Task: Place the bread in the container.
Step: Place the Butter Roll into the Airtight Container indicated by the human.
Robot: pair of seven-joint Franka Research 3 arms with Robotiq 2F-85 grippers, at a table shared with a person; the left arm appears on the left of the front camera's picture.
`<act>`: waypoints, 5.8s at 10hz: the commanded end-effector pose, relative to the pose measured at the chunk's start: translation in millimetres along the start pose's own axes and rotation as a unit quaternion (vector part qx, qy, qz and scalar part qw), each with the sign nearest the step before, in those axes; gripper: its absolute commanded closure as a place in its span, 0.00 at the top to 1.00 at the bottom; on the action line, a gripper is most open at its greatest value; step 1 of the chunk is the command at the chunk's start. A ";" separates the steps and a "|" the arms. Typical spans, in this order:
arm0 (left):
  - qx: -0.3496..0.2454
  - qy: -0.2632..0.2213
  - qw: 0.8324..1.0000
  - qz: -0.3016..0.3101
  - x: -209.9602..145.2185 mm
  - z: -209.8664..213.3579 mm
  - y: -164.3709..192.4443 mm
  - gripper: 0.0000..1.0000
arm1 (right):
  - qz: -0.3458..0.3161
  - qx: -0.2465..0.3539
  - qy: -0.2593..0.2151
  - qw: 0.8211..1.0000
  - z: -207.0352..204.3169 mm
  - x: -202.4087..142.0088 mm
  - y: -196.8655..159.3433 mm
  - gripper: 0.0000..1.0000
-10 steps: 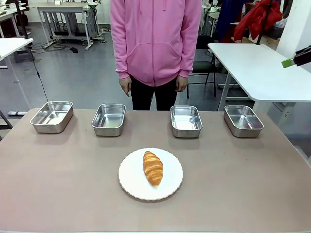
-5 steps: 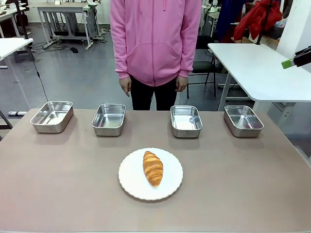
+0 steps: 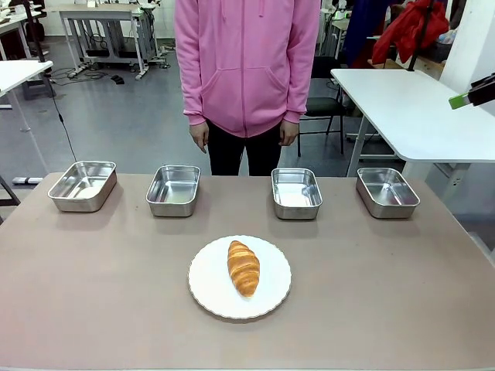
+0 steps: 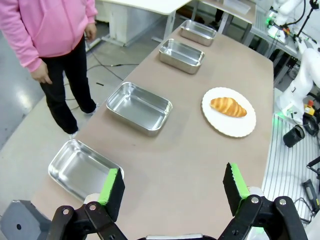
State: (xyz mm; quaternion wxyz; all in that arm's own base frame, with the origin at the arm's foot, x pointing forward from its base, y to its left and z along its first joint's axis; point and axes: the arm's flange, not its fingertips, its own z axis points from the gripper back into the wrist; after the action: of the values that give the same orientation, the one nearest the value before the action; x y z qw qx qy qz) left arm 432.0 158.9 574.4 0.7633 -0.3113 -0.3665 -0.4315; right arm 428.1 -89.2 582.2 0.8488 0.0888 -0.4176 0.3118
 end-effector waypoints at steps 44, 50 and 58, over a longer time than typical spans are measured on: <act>0.055 0.193 0.971 0.132 153.1 -260.5 -77.2 1.00 | -0.002 0.001 -0.008 1.000 -0.9 -0.2 -1.2 1.00; 0.210 0.284 0.908 0.224 120.5 -423.8 -125.9 1.00 | -0.002 0.001 -0.008 1.000 -0.9 -0.2 -1.2 1.00; 0.241 0.278 0.879 0.302 101.9 -451.4 -192.8 1.00 | -0.002 0.001 -0.008 1.000 -0.9 -0.2 -1.2 1.00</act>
State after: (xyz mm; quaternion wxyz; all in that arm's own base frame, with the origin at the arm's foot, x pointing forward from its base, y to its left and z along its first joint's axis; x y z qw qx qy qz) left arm 450.0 -313.2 449.5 0.9711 -0.0859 -0.1281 -0.1819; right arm 427.9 -88.4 582.4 0.8492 0.0874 -0.4170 0.3120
